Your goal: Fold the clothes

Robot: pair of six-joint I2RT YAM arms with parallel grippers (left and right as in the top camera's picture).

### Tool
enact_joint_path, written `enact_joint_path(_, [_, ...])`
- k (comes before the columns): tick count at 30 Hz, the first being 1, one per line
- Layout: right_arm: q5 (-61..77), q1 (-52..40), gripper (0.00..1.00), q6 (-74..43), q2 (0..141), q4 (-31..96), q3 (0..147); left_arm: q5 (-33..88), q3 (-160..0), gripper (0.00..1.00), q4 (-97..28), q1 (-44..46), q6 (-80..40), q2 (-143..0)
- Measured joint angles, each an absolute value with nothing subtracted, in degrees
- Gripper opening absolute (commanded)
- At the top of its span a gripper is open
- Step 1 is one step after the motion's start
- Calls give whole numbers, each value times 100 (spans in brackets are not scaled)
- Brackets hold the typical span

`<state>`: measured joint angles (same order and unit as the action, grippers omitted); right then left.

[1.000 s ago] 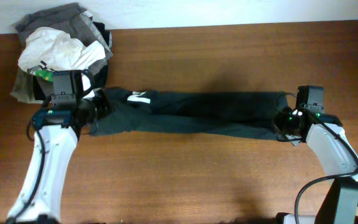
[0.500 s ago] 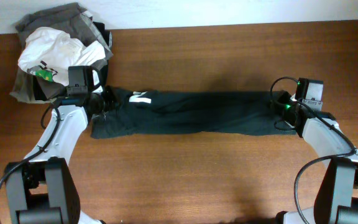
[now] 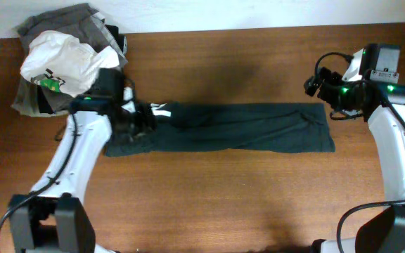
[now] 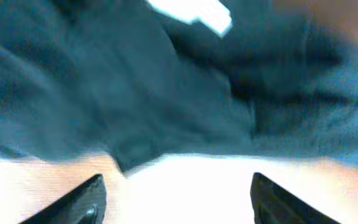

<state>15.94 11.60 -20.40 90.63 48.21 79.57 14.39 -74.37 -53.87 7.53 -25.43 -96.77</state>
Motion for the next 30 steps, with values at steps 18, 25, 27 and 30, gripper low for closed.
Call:
enact_joint_path(18, [1747,1160,99,-1774,9070,5531,7957,1024,-7437,70,-5439,816,-3568,-10685])
enact_joint_path(25, [1747,1160,99,-1774,9070,5531,7957,1063,-7437,29,-5111,816,-3607,-10685])
enact_joint_path(27, [1747,1160,99,-1772,9070,5531,7957,1105,-7437,23,-5081,819,-3618,-10685])
enact_joint_path(30, [1747,1160,99,-1776,9096,5531,7955,1155,-7437,12,-5078,816,-3629,-10685])
